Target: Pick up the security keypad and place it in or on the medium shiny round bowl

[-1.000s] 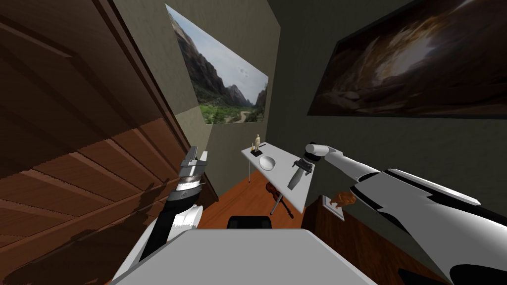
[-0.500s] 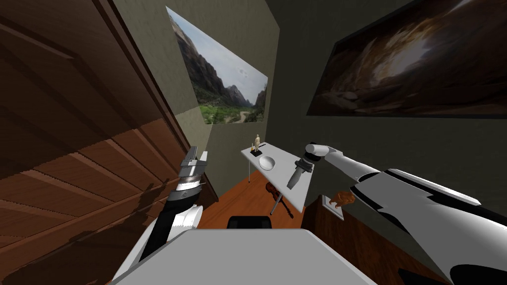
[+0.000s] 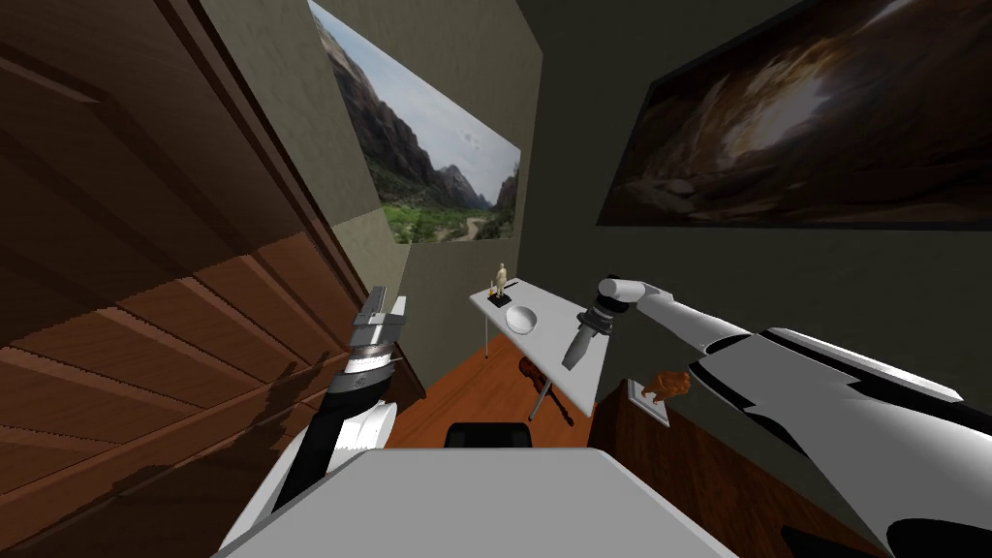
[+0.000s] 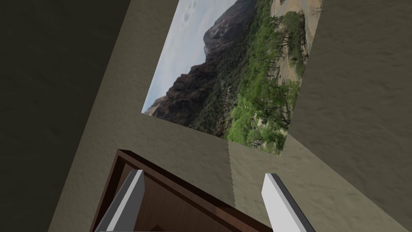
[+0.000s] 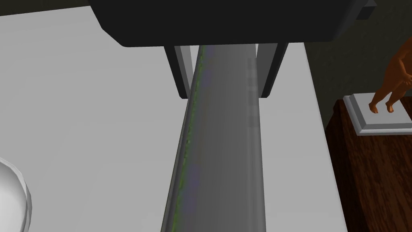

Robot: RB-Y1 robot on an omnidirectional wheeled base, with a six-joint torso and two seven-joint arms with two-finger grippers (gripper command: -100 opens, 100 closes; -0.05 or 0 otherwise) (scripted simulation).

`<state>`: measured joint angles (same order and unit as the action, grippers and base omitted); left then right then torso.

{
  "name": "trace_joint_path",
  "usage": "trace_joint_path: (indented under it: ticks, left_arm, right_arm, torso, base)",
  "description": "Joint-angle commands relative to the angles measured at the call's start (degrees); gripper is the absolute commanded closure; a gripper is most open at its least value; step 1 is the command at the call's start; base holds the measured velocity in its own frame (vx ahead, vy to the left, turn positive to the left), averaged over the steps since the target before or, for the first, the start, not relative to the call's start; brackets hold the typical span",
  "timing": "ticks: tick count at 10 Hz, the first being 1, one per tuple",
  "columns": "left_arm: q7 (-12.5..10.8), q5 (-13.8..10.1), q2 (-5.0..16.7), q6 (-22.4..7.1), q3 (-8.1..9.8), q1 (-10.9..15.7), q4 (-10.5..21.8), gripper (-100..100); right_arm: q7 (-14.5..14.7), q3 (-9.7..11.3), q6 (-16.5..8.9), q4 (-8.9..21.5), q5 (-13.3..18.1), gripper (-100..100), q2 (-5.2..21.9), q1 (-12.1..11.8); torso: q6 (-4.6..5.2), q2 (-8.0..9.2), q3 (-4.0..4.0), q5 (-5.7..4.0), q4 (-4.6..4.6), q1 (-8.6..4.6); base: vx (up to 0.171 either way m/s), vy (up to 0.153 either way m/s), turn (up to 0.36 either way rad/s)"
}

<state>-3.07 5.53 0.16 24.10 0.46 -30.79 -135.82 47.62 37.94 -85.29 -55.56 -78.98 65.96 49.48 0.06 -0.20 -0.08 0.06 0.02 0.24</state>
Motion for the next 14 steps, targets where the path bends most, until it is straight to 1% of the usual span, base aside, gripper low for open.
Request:
trace_joint_path:
  ticks: [1, 2, 5, 14]
  left_arm:
    - [0.0, 0.0, 0.0, 0.0, 0.0, 0.0, 0.0, 0]
    - [0.0, 0.0, 0.0, 0.0, 0.0, 0.0, 0.0, 0]
    - [0.0, 0.0, 0.0, 0.0, 0.0, 0.0, 0.0, 0]
    - [0.0, 0.0, 0.0, 0.0, 0.0, 0.0, 0.0, 0]
  right_arm:
    - [0.0, 0.0, 0.0, 0.0, 0.0, 0, 0.0, 0.0]
    - [-0.6, 0.1, -0.7, -0.4, 1.1, 100, 1.9, 1.5]
    - [-1.5, 0.2, -1.7, -1.2, 2.8, 100, 4.9, 3.9]
    - [-4.5, 0.6, -6.0, -4.4, 7.3, 100, 15.5, 13.2]
  torso:
    - [0.0, 0.0, 0.0, 0.0, 0.0, 0.0]
    - [0.0, 0.04, 0.03, 0.01, 0.02, -0.01]
    - [-0.02, 0.08, 0.12, 0.21, 0.15, 0.16]
    - [-0.07, 0.12, 0.21, 0.48, 0.29, 0.69]
  base:
    - [0.0, 0.0, 0.0]
    - [0.005, 0.011, 0.045]
    - [0.026, 0.014, 0.054]
    - [0.057, 0.048, 0.075]
